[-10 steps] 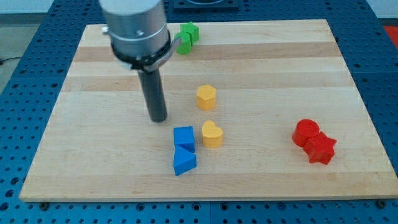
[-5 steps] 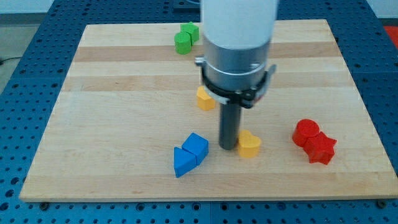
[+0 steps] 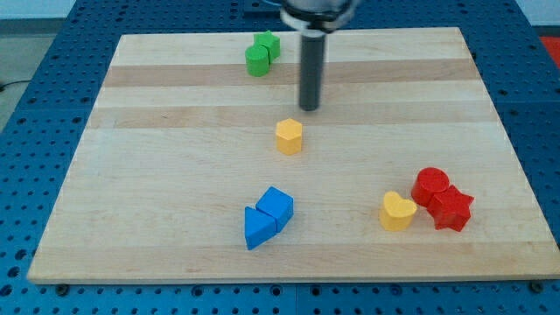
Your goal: Move the yellow blocks left to the red blocks
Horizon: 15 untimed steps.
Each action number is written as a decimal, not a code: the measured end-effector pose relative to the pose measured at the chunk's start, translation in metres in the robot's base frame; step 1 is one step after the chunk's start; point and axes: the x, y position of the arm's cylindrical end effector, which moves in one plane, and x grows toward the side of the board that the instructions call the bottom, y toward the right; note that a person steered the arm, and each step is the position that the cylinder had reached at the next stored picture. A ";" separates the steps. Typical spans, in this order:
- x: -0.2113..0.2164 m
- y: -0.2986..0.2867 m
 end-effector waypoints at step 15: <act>0.115 0.093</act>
